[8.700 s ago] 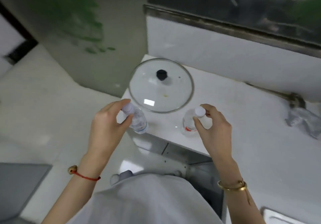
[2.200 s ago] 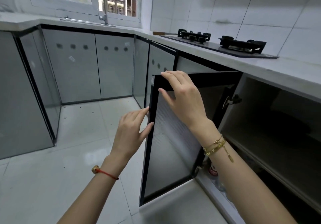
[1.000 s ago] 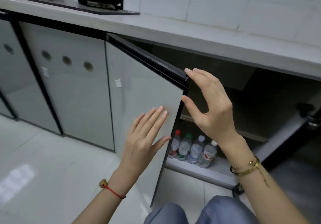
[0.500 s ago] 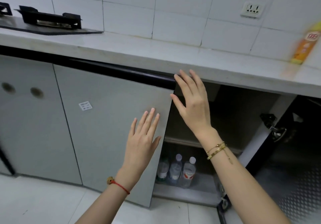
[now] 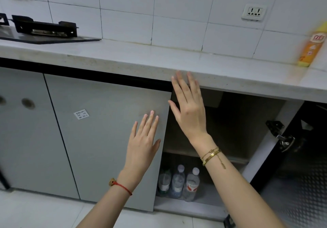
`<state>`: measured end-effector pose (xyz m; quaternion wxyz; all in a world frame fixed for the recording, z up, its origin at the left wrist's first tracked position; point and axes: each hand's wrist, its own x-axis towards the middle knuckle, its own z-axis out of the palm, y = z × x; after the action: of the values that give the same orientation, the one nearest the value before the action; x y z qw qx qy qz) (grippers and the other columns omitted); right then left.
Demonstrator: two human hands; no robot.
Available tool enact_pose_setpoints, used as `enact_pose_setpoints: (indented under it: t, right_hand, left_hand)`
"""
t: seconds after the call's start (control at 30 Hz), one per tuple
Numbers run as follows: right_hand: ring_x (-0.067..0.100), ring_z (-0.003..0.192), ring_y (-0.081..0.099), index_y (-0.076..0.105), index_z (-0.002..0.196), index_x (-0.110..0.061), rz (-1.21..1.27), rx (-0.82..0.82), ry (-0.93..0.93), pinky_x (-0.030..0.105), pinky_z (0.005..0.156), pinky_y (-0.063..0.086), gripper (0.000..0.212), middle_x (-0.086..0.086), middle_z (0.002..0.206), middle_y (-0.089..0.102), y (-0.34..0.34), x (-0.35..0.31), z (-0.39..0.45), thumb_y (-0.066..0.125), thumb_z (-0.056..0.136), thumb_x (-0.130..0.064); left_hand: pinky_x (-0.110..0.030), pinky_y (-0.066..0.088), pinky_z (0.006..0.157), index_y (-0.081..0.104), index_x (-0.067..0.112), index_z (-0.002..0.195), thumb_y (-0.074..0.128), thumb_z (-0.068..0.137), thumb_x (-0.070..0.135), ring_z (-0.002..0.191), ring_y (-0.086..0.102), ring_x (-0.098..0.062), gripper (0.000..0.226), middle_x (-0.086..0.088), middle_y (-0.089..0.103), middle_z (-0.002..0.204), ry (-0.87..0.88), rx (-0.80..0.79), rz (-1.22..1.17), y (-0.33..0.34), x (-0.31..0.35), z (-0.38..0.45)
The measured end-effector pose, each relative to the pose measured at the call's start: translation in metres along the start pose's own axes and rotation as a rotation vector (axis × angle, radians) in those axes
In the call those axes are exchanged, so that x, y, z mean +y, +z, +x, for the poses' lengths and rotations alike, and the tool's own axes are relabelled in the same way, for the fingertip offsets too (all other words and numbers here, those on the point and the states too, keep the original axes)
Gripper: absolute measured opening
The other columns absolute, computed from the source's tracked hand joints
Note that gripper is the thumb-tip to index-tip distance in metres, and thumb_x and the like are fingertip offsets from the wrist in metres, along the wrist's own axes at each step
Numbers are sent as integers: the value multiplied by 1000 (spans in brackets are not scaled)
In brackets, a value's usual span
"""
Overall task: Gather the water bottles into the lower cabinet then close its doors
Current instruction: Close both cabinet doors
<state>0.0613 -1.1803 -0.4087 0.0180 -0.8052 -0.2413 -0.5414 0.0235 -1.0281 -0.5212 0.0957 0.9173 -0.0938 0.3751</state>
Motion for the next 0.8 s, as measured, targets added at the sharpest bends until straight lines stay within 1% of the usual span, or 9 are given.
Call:
enact_pose_setpoints:
  t: [0.1,0.17,0.27,0.43,0.53,0.63,0.7,0.8]
  right_hand:
    - [28,146,25,39,146,-6,58,22,40,46,120,22,52,11,154,35,-15,3,-12,55,99,-21]
    - [26,145,28,43,144,-7,63,17,76,45,120,24,49,10,151,40,-30,7,-26,55,99,-21]
    - [23,142,35,47,141,-8,47,-42,149,44,116,31,46,9,146,48,-56,15,-50,57,97,-21]
    - [22,133,45,53,136,-7,-35,-98,269,38,111,37,43,8,137,56,-122,27,-96,60,96,-22]
    - [22,129,49,55,134,-7,-130,-104,325,39,108,41,42,7,133,59,-174,31,-125,62,95,-22]
    - [23,128,50,56,131,-5,-226,-65,374,41,105,43,40,8,131,61,-229,30,-155,62,95,-20]
    - [24,127,51,57,130,-3,-278,-42,398,41,106,43,38,8,130,61,-264,30,-173,61,96,-19]
    - [26,127,51,57,130,-1,-381,-24,421,40,107,42,37,10,130,61,-309,30,-196,60,97,-17]
  left_hand:
    - [-49,31,118,34,14,152,70,88,28,148,30,-25,75,-7,33,159,-8,2,-69,-5,2,-3]
    - [-47,34,117,40,13,149,70,89,25,144,38,-24,68,-7,42,154,9,31,-122,-12,6,-6]
    - [-41,37,115,49,12,143,68,90,21,135,49,-22,57,-7,53,145,76,86,-219,-25,20,-9]
    - [-32,39,109,56,13,136,65,92,22,125,56,-17,45,-2,60,135,208,115,-421,-52,59,-12]
    - [-32,40,107,58,14,133,61,94,26,124,56,-16,41,0,61,133,327,125,-514,-68,95,-10]
    - [-35,41,107,59,17,133,58,95,29,125,55,-15,40,3,61,134,447,143,-609,-85,142,-6]
    - [-38,41,106,58,17,134,58,96,30,127,54,-15,40,3,60,136,527,154,-676,-97,177,-3]
    - [-38,38,109,55,16,137,55,98,33,131,51,-16,43,3,57,139,636,153,-772,-114,230,1]
